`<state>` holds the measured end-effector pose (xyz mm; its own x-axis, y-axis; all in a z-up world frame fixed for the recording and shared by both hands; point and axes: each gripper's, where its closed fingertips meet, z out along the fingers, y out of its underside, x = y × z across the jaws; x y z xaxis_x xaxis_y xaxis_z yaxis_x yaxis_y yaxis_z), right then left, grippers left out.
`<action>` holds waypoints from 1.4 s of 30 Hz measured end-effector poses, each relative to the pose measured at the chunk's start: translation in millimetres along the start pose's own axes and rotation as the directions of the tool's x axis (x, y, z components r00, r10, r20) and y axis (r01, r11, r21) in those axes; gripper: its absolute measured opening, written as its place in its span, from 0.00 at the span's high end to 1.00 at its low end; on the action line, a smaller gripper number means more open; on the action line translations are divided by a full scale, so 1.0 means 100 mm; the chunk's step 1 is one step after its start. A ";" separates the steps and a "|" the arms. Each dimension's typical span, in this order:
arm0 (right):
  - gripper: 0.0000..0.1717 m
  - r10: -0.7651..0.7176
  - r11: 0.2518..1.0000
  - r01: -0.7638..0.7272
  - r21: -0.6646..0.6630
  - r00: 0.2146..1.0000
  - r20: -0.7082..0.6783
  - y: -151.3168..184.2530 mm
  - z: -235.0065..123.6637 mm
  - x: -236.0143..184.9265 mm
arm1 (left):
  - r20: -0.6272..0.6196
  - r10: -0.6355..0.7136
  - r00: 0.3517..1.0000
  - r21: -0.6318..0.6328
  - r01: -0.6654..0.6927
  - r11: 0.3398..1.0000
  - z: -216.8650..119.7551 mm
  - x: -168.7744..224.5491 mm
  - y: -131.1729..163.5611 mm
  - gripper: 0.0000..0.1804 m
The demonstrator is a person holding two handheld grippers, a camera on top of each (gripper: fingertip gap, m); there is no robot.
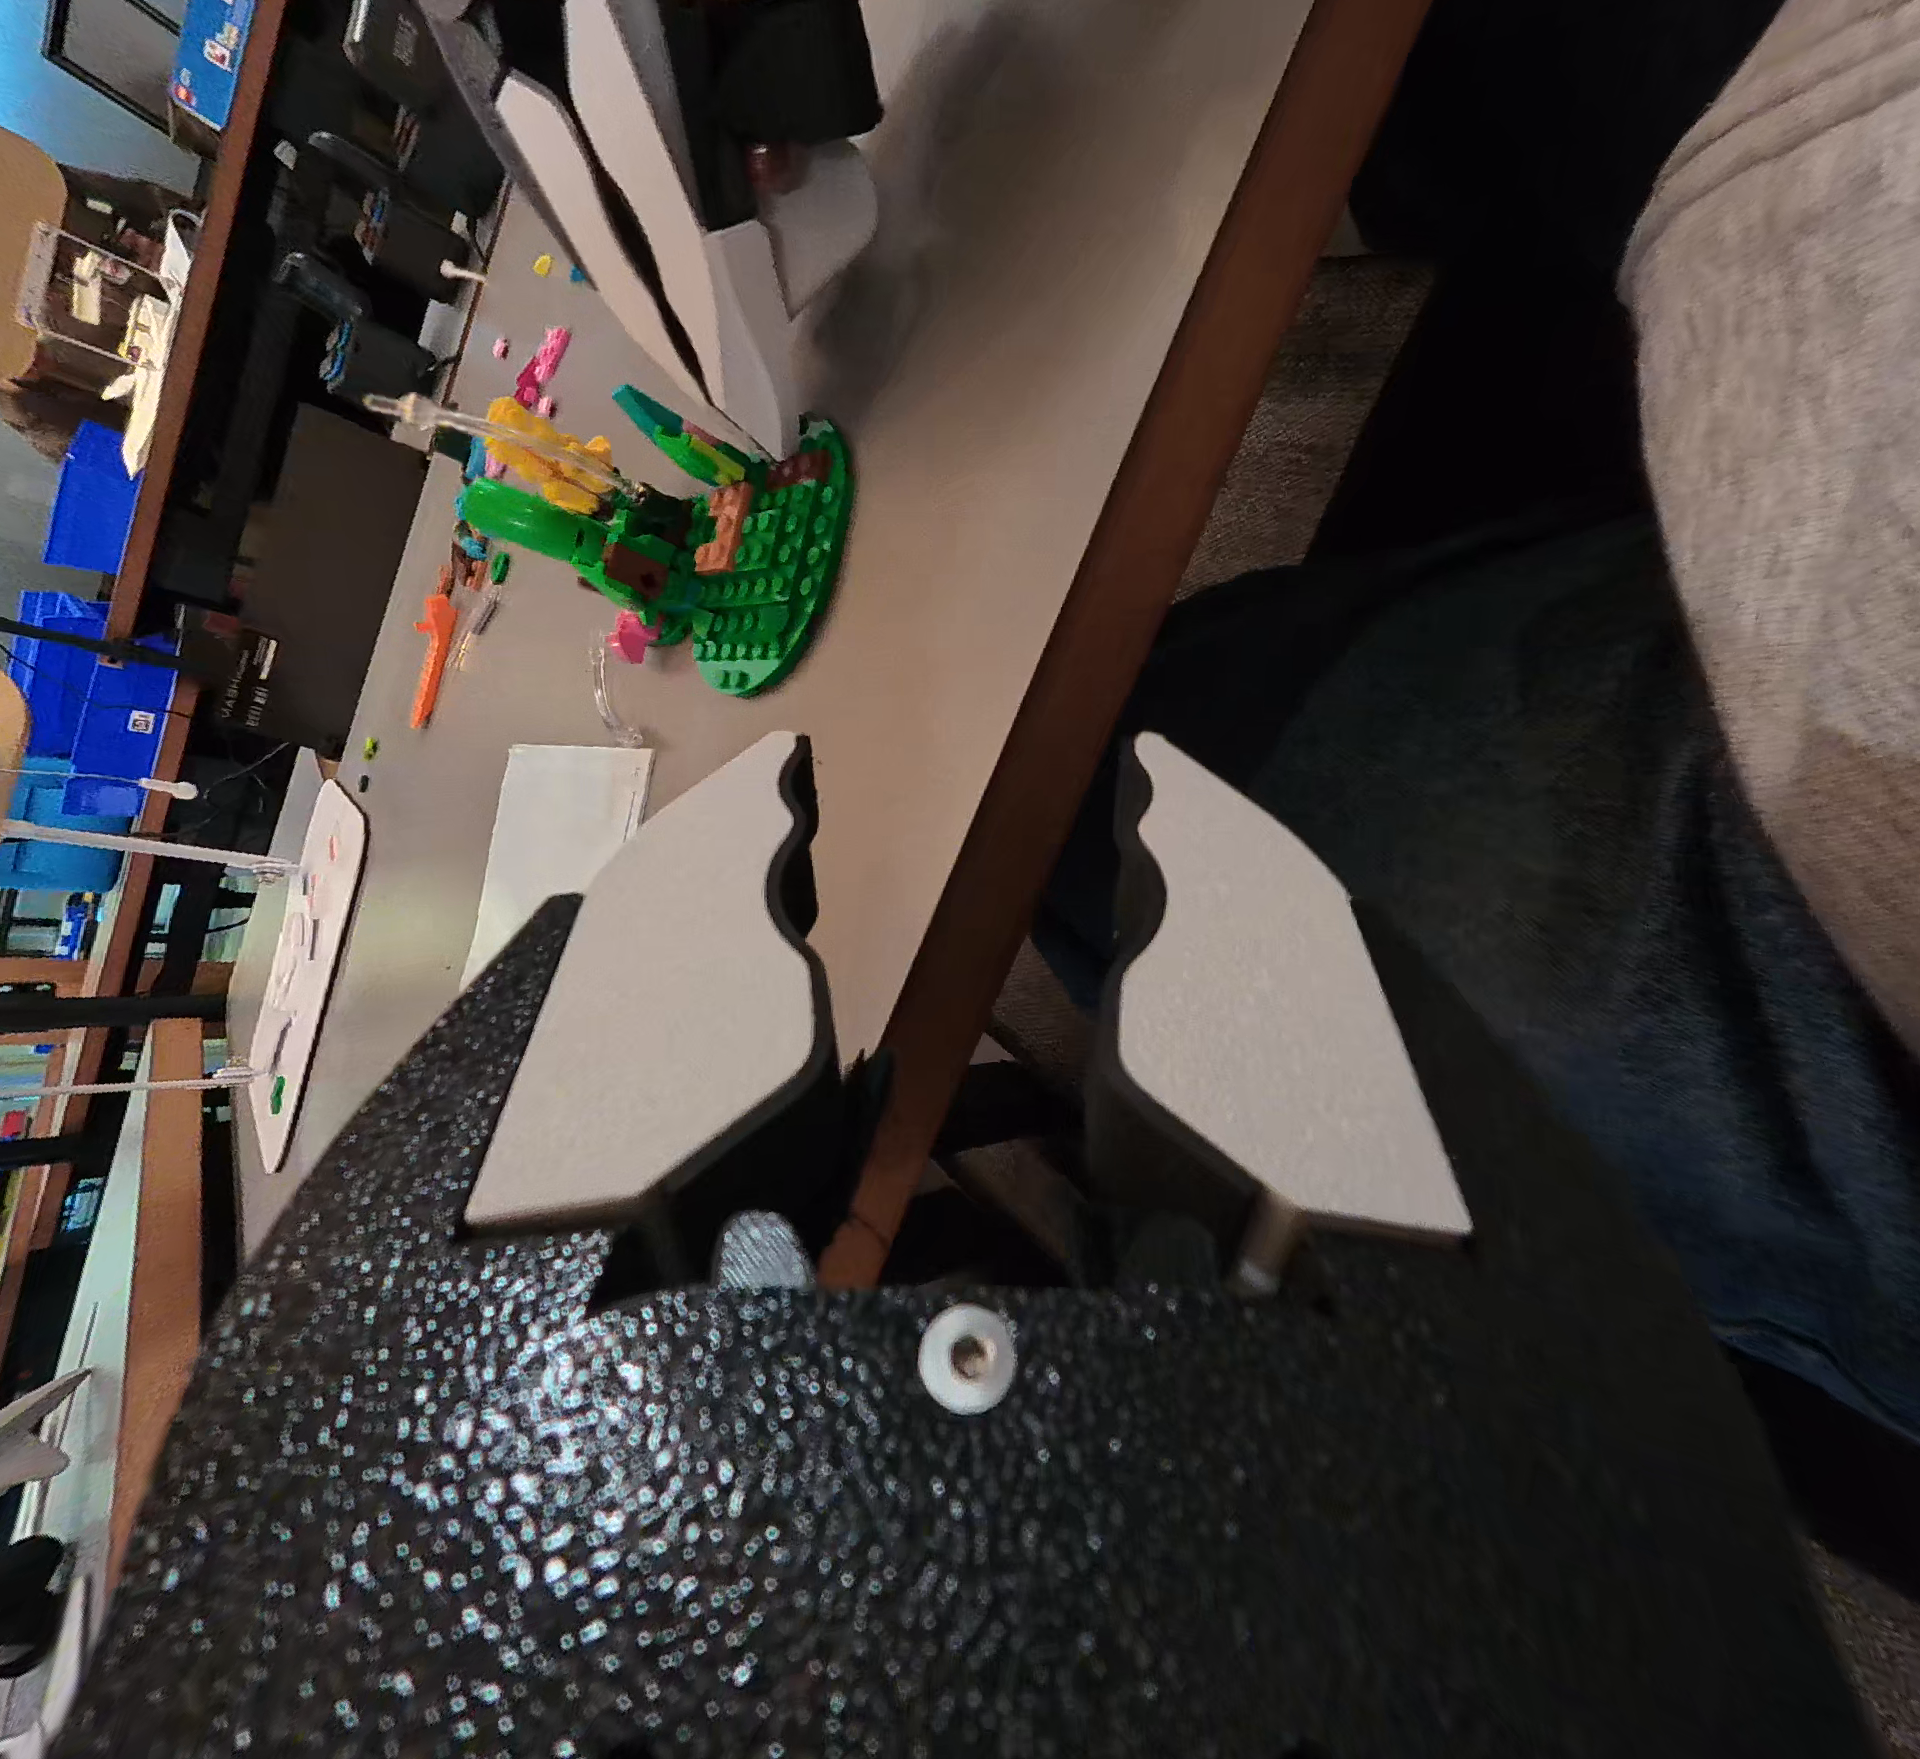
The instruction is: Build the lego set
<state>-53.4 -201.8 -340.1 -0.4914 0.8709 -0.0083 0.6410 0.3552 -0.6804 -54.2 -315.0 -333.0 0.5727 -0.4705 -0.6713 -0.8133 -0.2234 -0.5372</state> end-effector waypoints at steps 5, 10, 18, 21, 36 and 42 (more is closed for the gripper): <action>1.00 -0.002 1.000 0.003 -0.009 0.999 0.037 0.05 -0.04 -0.14 | 0.016 -0.011 1.000 0.012 0.010 1.000 0.03 -0.02 -0.04 0.68; 1.00 -0.011 1.000 0.012 -0.017 0.997 0.079 0.10 -0.09 -0.29 | 0.112 0.053 0.992 0.055 -0.059 0.997 0.12 -0.06 -0.06 0.65; 1.00 -0.027 0.999 0.033 -0.041 0.991 0.134 0.23 -0.21 -0.55 | 0.096 0.172 0.980 0.033 -0.176 0.984 0.23 0.17 -0.05 0.64; 1.00 -0.031 0.998 0.040 -0.058 0.989 0.144 0.31 -0.28 -0.63 | 0.120 0.160 0.980 0.054 -0.167 0.984 0.21 0.18 -0.16 0.64; 1.00 -0.050 0.997 0.060 -0.049 0.983 0.178 0.59 -0.54 -0.90 | 0.067 0.207 0.976 0.153 -0.215 0.965 0.45 0.46 -0.63 0.73; 0.97 -0.141 0.989 0.143 -0.035 0.989 0.049 0.70 -0.66 -0.95 | 0.085 0.257 0.963 0.163 -0.268 0.950 0.48 0.52 -0.70 0.78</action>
<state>77.2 -237.2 -338.8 -0.6052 0.7944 0.0518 0.5843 0.4874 -0.6489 37.6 -282.4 -354.9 0.3509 -0.4376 -0.8279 -0.9091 0.0528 -0.4132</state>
